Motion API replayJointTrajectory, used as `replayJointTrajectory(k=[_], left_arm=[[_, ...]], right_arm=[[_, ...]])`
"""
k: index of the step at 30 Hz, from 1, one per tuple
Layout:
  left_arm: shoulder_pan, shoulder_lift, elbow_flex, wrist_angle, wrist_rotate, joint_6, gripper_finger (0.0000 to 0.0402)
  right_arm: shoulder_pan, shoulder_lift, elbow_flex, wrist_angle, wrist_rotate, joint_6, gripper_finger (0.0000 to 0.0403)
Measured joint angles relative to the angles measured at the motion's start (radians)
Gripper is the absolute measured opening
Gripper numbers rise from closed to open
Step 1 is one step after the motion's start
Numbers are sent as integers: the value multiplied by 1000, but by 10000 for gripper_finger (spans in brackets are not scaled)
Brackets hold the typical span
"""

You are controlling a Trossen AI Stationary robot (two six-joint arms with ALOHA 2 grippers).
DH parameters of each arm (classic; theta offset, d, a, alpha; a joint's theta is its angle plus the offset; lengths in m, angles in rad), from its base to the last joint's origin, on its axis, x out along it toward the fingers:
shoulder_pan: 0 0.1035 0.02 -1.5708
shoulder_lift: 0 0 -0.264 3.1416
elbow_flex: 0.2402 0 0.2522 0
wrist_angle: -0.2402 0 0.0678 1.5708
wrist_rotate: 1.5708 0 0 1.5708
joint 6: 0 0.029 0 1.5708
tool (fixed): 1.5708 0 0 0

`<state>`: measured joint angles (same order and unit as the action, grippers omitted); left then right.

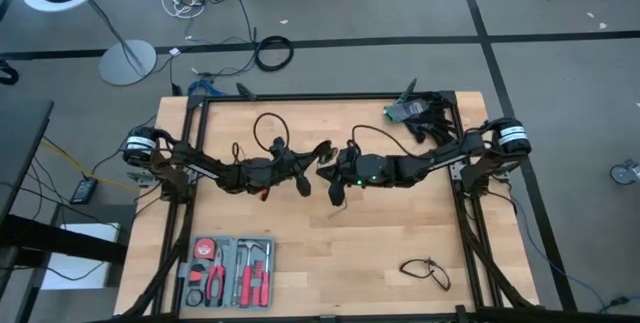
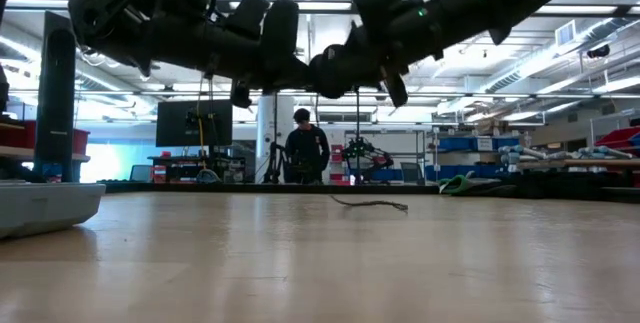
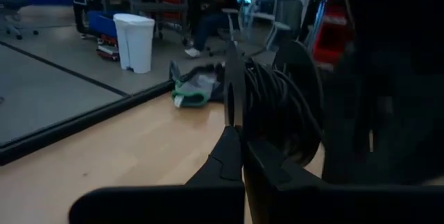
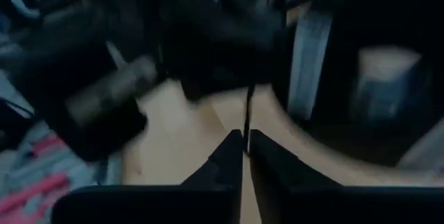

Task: Coil cords
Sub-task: Coil the black wire onto the spool

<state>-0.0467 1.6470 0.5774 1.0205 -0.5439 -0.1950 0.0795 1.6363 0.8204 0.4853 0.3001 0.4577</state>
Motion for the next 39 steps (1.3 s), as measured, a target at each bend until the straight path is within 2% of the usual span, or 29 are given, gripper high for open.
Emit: replayJointTrajectory(k=[8,15,19,22,24,27,29,31,34,39], left_arm=[[0,0,0,60,-6,-3,0],[0,0,-119,261,-40,-50,0],[0,0,-200,367,-71,-75,0],[0,0,-230,409,-77,-75,0],[0,0,-233,411,-78,-75,0],[0,0,-231,405,-76,-73,0],[0,0,-229,401,-73,-64,0],[0,0,-228,403,-73,-55,0],[0,0,-229,402,-73,-52,0],[0,0,-228,399,-73,-52,0]], right_arm=[[18,10,-1,-182,39,-5,68],[127,-2,-9,-483,229,126,65],[209,-63,-69,-491,399,185,65],[263,-68,-163,-367,529,192,66],[275,-41,-223,-184,572,193,65],[240,51,-282,138,539,130,65],[210,128,-275,329,462,22,67],[181,201,-244,449,403,-78,72],[144,288,-175,527,368,-159,81],[100,384,-74,520,313,-189,110]])
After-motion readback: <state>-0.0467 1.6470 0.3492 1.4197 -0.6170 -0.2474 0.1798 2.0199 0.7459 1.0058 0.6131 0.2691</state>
